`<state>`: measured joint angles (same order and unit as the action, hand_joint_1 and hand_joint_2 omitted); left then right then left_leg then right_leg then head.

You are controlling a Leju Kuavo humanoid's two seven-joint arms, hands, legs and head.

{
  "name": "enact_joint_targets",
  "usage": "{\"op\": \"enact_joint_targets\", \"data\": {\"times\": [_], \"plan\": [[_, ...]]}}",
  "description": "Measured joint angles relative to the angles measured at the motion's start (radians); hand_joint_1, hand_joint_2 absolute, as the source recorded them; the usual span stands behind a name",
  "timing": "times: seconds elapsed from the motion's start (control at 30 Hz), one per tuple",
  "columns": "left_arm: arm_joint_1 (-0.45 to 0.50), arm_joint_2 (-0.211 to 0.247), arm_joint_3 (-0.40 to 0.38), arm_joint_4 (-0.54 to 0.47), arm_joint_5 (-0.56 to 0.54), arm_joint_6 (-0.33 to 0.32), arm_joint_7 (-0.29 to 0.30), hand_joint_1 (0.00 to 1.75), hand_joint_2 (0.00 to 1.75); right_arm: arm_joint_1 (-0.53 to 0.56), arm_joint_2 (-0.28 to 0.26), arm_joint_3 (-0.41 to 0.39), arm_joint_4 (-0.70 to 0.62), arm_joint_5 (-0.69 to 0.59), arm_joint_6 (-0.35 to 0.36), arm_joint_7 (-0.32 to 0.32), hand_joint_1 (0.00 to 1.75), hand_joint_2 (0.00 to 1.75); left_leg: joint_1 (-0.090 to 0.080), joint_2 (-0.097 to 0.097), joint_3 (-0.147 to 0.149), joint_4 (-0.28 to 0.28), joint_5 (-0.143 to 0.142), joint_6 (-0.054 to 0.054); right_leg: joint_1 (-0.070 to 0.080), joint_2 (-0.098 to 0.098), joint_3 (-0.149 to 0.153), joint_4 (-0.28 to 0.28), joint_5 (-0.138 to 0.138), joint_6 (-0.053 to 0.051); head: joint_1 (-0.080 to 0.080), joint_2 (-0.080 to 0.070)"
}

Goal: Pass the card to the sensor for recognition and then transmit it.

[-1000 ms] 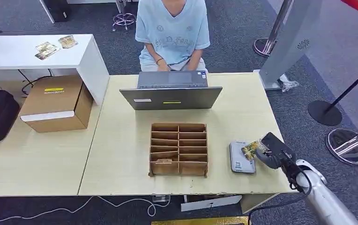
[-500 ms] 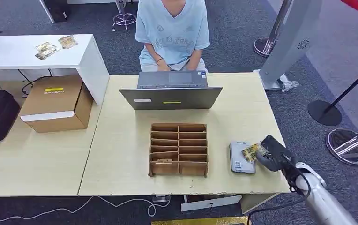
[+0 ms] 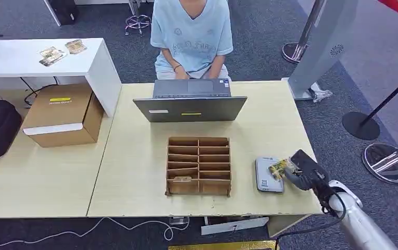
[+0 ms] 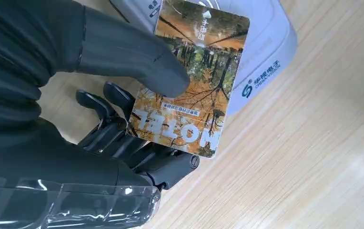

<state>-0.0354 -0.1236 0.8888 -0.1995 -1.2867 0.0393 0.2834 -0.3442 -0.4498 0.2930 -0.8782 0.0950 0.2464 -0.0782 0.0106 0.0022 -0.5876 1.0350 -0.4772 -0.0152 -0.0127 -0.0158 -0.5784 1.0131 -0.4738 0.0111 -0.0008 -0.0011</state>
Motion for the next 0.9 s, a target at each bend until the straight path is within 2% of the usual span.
{"op": "enact_joint_targets", "data": {"times": [0.3, 0.5, 0.67, 0.9], "plan": [[0.000, 0.000, 0.015, 0.000, 0.006, 0.002, 0.000, 0.00, 0.00, 0.000, 0.000, -0.028, -0.005, -0.069, 0.042, -0.019, 1.75, 1.75, 0.000, 0.000, 0.000, 0.000, 0.000, 0.000, 0.000, 0.000, 0.000, 0.000, 0.000, 0.000, 0.000, 0.000], [0.000, 0.000, 0.025, 0.000, 0.019, 0.004, 0.000, 0.00, 0.00, -0.005, 0.000, -0.055, -0.005, -0.187, 0.150, -0.093, 1.75, 1.75, 0.000, 0.000, 0.000, 0.000, 0.000, 0.000, 0.000, 0.000, 0.000, 0.000, 0.000, 0.000, 0.000, 0.000], [-0.001, -0.002, 0.038, 0.000, 0.028, 0.012, 0.001, 0.00, 0.00, -0.017, 0.003, -0.073, -0.002, -0.272, 0.206, -0.140, 1.75, 1.75, 0.000, 0.000, 0.000, 0.000, 0.000, 0.000, 0.000, 0.000, 0.000, 0.000, 0.000, 0.000, 0.000, 0.000], [-0.001, -0.008, 0.051, 0.000, 0.036, 0.021, 0.001, 0.00, 0.00, -0.021, 0.031, -0.076, -0.008, -0.269, 0.159, -0.200, 1.75, 1.75, 0.000, 0.000, -0.001, 0.000, 0.000, 0.000, 0.000, 0.000, 0.000, 0.000, 0.000, 0.000, 0.000, 0.000]]}}
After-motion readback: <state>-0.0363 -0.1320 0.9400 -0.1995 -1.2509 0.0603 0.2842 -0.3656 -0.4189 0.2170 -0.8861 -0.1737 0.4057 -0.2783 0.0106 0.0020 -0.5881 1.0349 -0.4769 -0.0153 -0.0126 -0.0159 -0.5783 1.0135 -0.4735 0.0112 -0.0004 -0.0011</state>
